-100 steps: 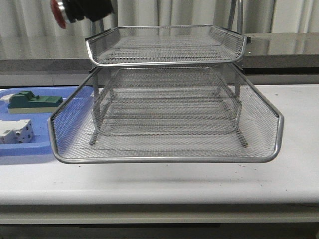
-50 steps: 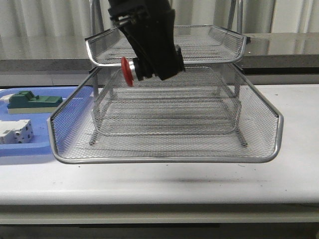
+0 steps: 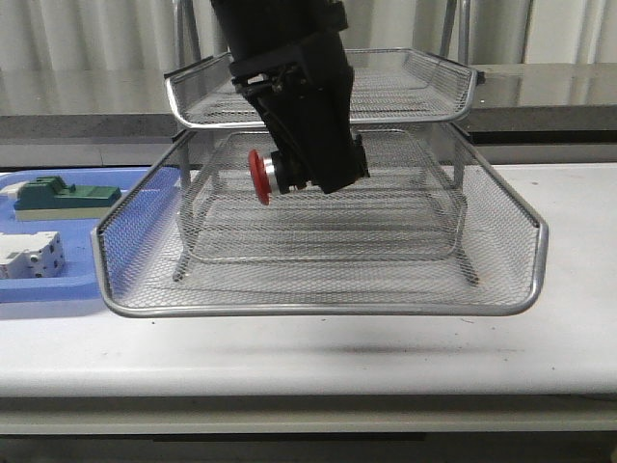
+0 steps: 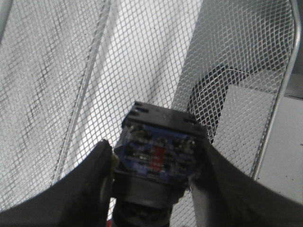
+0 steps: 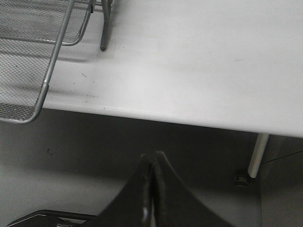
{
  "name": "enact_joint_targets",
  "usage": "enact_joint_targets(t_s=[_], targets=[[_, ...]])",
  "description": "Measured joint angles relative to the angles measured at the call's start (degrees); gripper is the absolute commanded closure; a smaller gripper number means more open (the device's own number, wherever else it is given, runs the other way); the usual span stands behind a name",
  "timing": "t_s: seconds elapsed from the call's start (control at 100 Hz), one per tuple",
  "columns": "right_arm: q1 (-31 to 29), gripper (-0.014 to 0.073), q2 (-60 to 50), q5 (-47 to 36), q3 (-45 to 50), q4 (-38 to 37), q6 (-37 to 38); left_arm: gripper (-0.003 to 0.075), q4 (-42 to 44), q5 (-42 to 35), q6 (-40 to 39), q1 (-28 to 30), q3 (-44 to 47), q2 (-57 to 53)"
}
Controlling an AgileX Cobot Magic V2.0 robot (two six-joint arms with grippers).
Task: Place button on rack with both arms
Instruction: 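Lower the push button onto the middle tier's mesh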
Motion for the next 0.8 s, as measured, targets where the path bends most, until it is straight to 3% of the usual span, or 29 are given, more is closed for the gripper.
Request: enact_joint_targets(t_s=[0.16, 0.3, 0.8], targets=[[0.0, 0.0664, 0.0, 0.0, 0.0, 0.0, 0.0, 0.0449, 0.0, 0.0, 0.0, 0.0, 0.0, 0.0], [0.0, 0.0664, 0.0, 0.0, 0.0, 0.0, 0.0, 0.0340, 0.0, 0.0, 0.0, 0.0, 0.0, 0.0], [0.0, 0.0664, 0.0, 0.0, 0.0, 0.0, 0.0, 0.0318, 0.0, 0.0, 0.0, 0.0, 0.0, 0.0]])
